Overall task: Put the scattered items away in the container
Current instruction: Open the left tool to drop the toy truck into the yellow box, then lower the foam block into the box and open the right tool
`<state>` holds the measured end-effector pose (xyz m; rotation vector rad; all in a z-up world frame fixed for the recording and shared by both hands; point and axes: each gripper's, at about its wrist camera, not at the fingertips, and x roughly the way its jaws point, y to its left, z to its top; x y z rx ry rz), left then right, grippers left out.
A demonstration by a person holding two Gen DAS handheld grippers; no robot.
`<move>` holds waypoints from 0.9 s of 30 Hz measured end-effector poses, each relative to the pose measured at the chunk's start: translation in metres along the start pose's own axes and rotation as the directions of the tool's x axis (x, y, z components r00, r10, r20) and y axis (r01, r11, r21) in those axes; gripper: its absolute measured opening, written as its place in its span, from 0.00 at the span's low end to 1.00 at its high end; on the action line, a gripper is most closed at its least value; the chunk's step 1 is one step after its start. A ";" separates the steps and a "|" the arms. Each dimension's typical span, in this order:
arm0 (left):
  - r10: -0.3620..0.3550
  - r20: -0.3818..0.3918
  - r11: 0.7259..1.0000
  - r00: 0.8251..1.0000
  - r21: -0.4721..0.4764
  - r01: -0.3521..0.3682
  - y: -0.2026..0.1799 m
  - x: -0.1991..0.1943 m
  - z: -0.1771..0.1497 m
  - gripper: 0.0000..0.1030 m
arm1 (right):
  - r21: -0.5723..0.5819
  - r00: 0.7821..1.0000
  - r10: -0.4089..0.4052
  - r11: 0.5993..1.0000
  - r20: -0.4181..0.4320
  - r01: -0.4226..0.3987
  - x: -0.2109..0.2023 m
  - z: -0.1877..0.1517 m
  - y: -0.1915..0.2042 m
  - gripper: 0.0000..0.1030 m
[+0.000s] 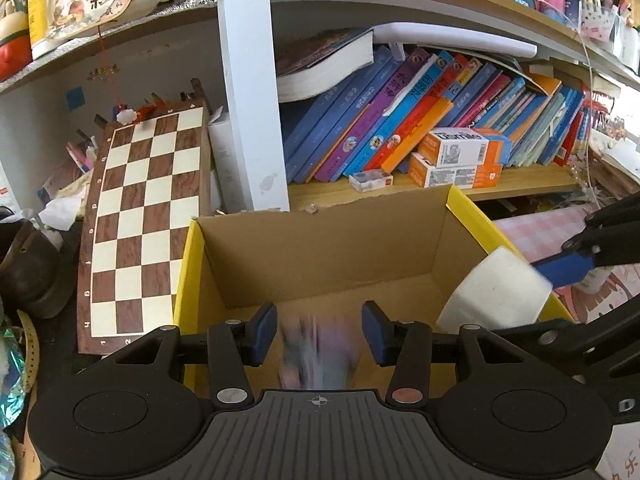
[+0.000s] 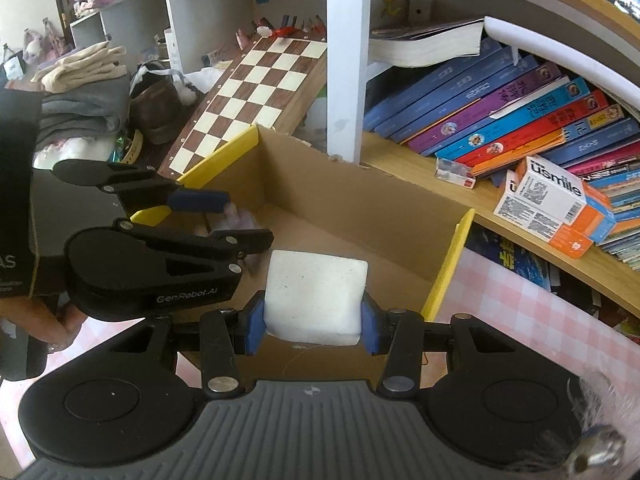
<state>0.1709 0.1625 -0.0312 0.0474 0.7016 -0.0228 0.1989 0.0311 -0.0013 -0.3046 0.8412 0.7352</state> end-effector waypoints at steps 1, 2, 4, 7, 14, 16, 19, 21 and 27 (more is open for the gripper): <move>0.001 0.002 1.000 1.000 0.001 -0.001 0.000 -0.001 0.001 0.49 | -0.001 1.000 0.003 1.000 -0.003 -0.003 0.002 0.000 0.000 0.43; 0.001 0.006 1.000 1.000 0.001 -0.001 0.000 -0.002 0.001 0.51 | -0.003 1.000 0.005 1.000 -0.007 -0.005 0.004 0.001 0.000 0.43; -0.001 0.013 1.000 1.000 0.000 0.001 0.000 -0.004 0.001 0.51 | -0.006 1.000 0.010 1.000 -0.014 -0.010 0.008 0.001 0.000 0.43; -0.006 0.030 1.000 1.000 -0.007 0.006 0.000 -0.011 0.003 0.58 | -0.010 0.999 0.016 1.000 -0.027 -0.017 0.014 0.002 0.000 0.43; -0.004 0.050 1.000 0.999 -0.006 0.004 -0.001 -0.023 0.003 0.68 | -0.029 0.998 0.031 0.999 -0.061 -0.033 0.029 0.002 0.001 0.43; 0.001 0.048 1.000 0.999 -0.005 -0.001 -0.002 -0.024 0.002 0.70 | -0.035 0.997 0.035 0.999 -0.072 -0.038 0.033 0.002 0.001 0.43; 0.008 0.047 1.000 0.999 -0.004 -0.008 -0.002 -0.025 0.001 0.74 | -0.049 0.995 0.041 0.998 -0.090 -0.046 0.039 0.001 0.001 0.43; 0.012 0.050 1.000 0.999 -0.003 -0.012 -0.002 -0.027 0.000 0.75 | -0.059 0.994 0.045 0.997 -0.103 -0.051 0.044 0.000 0.001 0.43; 0.018 0.060 1.000 0.998 -0.002 -0.018 0.001 -0.034 -0.002 0.82 | -0.083 0.988 0.056 0.994 -0.145 -0.068 0.057 0.001 -0.002 0.43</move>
